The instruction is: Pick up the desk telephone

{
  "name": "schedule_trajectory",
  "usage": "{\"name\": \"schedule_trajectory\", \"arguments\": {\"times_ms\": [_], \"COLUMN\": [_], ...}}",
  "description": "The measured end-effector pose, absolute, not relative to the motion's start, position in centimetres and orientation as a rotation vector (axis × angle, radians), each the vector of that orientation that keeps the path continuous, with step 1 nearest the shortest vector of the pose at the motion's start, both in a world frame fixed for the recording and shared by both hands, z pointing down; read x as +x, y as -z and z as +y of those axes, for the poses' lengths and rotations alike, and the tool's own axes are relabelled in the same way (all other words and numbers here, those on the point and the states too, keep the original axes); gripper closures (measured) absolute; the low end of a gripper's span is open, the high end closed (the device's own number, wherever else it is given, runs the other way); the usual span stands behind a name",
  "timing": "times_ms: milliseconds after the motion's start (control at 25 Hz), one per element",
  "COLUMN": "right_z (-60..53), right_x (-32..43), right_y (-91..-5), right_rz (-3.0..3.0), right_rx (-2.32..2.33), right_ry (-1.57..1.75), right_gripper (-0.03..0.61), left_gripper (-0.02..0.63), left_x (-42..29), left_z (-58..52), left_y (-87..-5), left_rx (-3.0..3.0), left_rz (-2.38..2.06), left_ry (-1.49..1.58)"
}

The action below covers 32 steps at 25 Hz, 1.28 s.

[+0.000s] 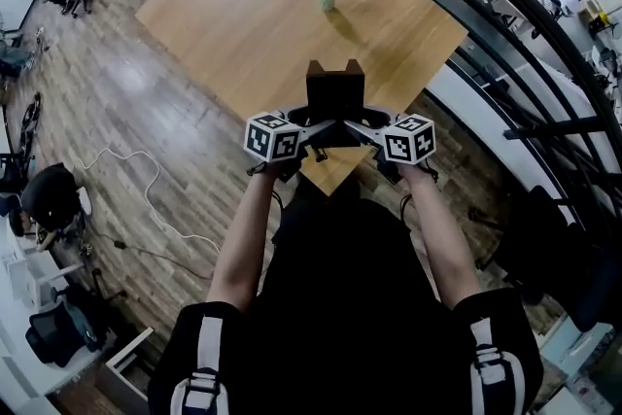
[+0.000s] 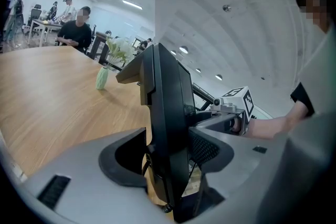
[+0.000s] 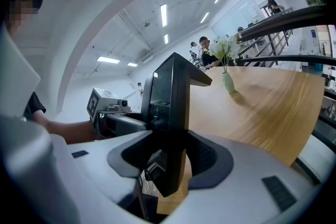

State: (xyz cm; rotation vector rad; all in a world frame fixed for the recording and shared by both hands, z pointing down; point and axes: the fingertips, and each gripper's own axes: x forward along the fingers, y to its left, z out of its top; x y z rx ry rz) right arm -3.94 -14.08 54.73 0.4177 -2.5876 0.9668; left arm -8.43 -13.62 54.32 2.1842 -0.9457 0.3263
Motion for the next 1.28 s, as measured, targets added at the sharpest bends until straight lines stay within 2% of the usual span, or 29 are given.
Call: {"name": "schedule_trajectory", "arguments": {"times_ms": [1280], "right_z": [-9.4], "right_x": [-1.6], "right_y": [-53.4], "right_rz": [-2.648], "right_rx": [0.342], "right_ry": [-0.937], "right_gripper": [0.367], "left_gripper": [0.348], "left_x": [-6.1], "left_z": [-8.7], "left_y": [-52.9], "left_rx": [2.182], "left_rz": [-1.018], "left_ry": [-0.312]}}
